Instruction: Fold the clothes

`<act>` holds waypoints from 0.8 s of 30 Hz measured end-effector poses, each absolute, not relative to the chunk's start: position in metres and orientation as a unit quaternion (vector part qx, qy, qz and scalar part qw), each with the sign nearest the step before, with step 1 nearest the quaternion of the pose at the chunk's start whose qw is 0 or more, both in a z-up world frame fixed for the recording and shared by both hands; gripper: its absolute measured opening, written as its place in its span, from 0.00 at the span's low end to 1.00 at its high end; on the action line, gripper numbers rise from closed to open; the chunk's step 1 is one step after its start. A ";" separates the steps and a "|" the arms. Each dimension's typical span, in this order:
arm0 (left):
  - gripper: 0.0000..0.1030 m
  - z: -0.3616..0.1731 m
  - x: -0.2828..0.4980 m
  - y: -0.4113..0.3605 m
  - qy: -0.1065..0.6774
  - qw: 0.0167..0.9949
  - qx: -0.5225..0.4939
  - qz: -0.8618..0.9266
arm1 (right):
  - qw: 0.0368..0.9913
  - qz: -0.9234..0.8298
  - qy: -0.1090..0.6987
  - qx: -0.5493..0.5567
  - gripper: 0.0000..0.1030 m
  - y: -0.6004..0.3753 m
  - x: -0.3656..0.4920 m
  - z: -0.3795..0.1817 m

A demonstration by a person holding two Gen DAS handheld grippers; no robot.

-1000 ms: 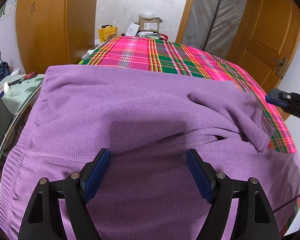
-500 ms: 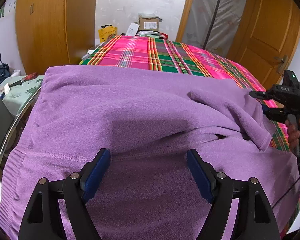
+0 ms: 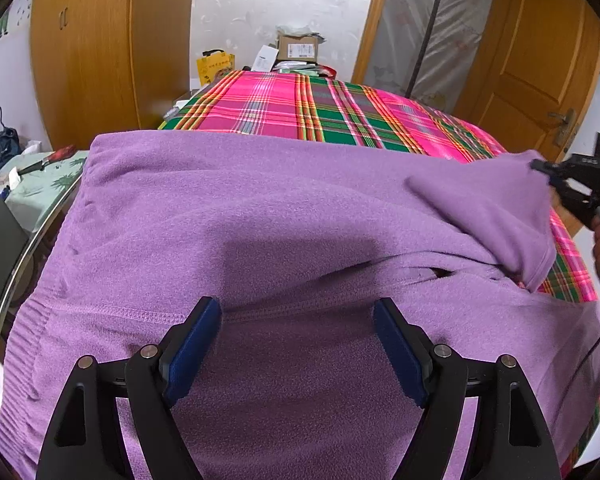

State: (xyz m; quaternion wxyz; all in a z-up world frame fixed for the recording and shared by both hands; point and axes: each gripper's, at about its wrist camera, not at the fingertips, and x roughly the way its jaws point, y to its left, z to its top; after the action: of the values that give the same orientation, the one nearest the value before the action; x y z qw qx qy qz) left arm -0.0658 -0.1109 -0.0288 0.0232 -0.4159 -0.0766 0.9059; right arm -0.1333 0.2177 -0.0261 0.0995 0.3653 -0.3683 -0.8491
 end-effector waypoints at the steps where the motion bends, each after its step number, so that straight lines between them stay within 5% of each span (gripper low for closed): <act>1: 0.79 -0.029 -0.066 -0.111 -0.077 0.023 -0.416 0.906 | 0.084 -0.854 -0.371 0.355 0.08 0.233 -0.127 -0.021; 10: 0.79 -0.029 -0.066 -0.111 -0.075 0.023 -0.416 0.906 | -0.050 -0.883 -0.364 0.293 0.09 0.355 -0.073 0.017; 19: 0.79 -0.029 -0.066 -0.110 -0.072 0.022 -0.417 0.906 | -0.143 -0.873 -0.342 0.319 0.10 0.419 -0.064 -0.002; 24: 0.79 -0.029 -0.066 -0.109 -0.070 0.021 -0.418 0.906 | -0.152 -0.866 -0.349 0.324 0.25 0.434 -0.063 -0.014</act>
State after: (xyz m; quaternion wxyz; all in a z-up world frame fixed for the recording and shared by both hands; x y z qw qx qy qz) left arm -0.0665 -0.1094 -0.0290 0.0208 -0.4178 -0.0696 0.9057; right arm -0.0627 0.4342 -0.0139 -0.1519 0.3237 -0.3490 -0.8662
